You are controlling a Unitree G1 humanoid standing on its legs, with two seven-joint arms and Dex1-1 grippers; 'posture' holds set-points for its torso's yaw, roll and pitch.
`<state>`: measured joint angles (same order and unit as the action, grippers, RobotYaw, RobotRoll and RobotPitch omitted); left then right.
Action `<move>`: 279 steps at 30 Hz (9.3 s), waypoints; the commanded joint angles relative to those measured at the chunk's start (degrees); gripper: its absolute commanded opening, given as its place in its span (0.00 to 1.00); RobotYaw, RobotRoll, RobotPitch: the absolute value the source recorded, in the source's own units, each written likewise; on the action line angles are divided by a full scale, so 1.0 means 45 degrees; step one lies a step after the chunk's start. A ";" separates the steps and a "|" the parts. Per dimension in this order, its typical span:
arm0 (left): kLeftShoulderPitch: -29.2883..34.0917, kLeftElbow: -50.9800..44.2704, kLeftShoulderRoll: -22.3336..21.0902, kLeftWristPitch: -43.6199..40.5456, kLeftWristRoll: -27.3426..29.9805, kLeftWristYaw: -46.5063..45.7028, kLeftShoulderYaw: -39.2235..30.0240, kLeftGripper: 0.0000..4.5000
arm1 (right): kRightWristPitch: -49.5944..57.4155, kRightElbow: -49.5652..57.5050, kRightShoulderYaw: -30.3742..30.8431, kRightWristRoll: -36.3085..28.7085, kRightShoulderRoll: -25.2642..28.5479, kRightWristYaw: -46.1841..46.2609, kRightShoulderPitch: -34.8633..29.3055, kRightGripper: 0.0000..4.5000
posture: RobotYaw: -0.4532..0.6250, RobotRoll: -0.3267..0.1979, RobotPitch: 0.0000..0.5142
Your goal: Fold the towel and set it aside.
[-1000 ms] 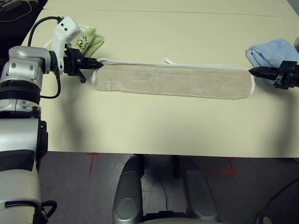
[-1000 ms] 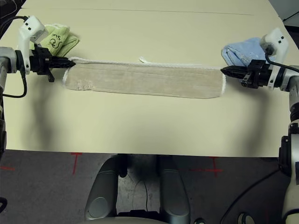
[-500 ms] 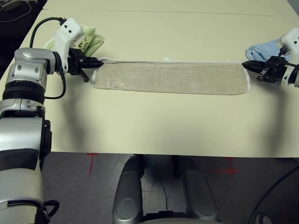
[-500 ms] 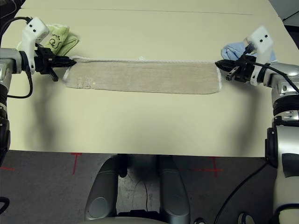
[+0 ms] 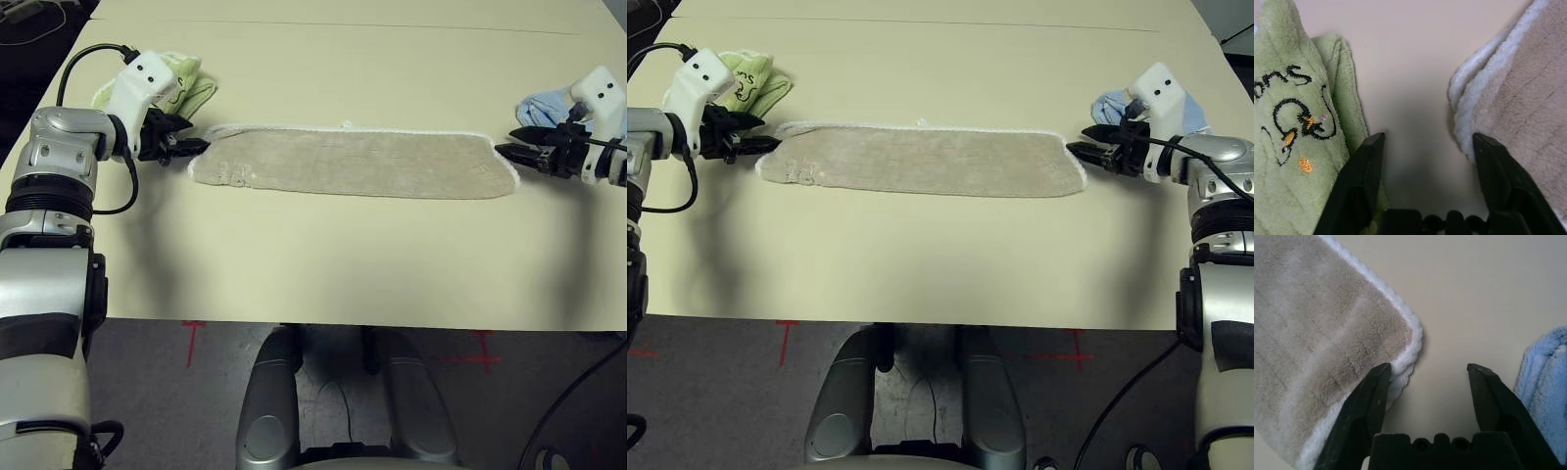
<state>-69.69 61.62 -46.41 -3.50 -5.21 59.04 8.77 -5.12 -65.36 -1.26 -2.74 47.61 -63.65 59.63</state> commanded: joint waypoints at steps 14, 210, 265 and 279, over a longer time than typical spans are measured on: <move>-0.0917 -0.0770 0.0023 -0.0313 0.0729 0.1294 -0.1155 1.00 | 0.1231 0.0264 -0.2359 -0.1832 0.1264 -0.1829 -0.0675 1.00 | 0.44 0.62 0.58; 0.7499 -1.2029 0.1916 -0.2986 0.5774 0.1907 -0.1825 1.00 | 1.1649 1.5157 -0.7279 -1.2311 -0.3168 0.9194 -0.9100 0.01 | 0.39 0.62 0.48; 0.7075 -1.1177 0.2154 -0.2329 0.5523 0.1792 -0.1824 1.00 | 1.1241 1.4649 0.1162 -0.6950 -0.4132 0.4620 -0.4541 0.01 | 0.43 0.62 0.46; 0.7180 -1.1463 0.2109 -0.2484 0.5584 0.1670 -0.1870 1.00 | 1.0770 1.4404 0.2104 -0.5441 -0.4472 0.3891 -0.4394 0.24 | 0.44 0.62 0.43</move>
<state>-37.88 11.47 -36.83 -14.46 20.11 66.69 0.00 44.30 -0.36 7.48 -27.81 27.59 -45.22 39.57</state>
